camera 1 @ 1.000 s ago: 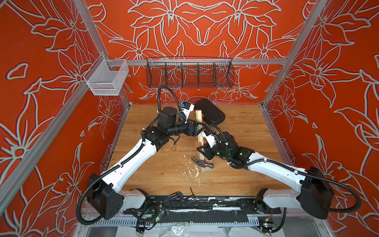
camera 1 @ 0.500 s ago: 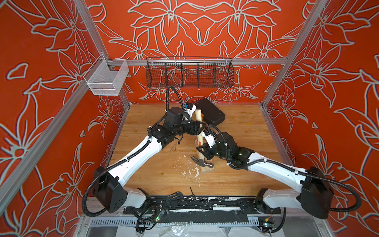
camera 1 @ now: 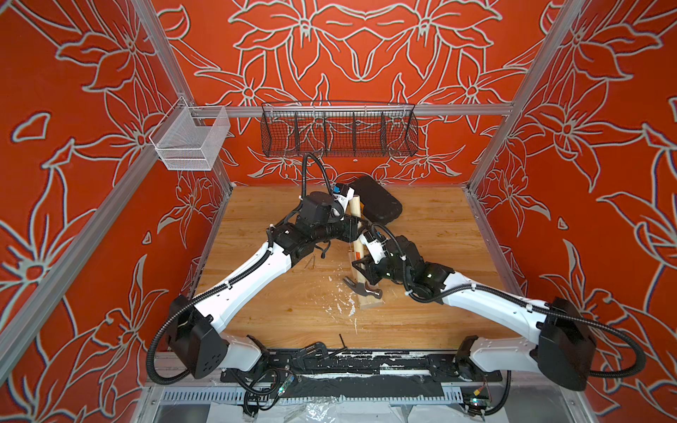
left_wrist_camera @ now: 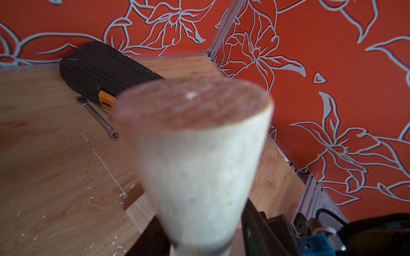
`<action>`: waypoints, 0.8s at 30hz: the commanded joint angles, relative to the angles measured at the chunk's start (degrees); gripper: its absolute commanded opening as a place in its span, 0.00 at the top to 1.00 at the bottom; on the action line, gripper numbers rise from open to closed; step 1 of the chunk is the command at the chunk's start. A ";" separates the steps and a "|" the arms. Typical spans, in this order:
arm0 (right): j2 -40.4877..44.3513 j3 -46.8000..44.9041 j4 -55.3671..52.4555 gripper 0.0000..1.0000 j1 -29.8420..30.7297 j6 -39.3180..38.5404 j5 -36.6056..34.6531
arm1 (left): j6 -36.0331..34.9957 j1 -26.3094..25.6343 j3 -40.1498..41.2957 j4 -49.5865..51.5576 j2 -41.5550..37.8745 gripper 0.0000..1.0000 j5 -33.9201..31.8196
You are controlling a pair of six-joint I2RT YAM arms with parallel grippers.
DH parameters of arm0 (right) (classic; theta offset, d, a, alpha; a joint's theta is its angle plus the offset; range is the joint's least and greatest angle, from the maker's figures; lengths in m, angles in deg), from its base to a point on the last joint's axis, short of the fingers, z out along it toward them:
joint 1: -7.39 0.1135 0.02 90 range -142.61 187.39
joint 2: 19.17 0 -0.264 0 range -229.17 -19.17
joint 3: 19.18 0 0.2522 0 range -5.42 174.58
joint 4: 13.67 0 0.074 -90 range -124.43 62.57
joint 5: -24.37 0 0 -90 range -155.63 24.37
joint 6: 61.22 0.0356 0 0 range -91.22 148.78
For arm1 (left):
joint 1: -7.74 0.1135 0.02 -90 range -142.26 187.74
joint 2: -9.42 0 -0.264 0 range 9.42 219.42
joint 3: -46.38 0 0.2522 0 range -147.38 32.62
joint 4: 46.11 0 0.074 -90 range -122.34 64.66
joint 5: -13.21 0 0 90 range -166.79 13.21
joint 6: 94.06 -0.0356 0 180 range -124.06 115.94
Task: Use a claw hammer to pull out a nail
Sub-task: Place the hammer at the center of the board.
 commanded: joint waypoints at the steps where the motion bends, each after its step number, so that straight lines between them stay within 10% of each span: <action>1: 2.65 3.64 4.52 1.00 0.39 -0.23 0.03 | -0.27 -0.37 -1.53 0.30 -0.13 0.58 -0.93; 7: 2.94 3.51 4.94 1.00 0.47 0.00 0.11 | -0.33 -0.58 -1.96 -0.15 -0.03 1.00 0.51; 24: 1.33 5.89 4.88 1.00 0.55 -0.61 -0.68 | -1.67 -1.65 -1.88 -0.86 -4.68 1.00 1.35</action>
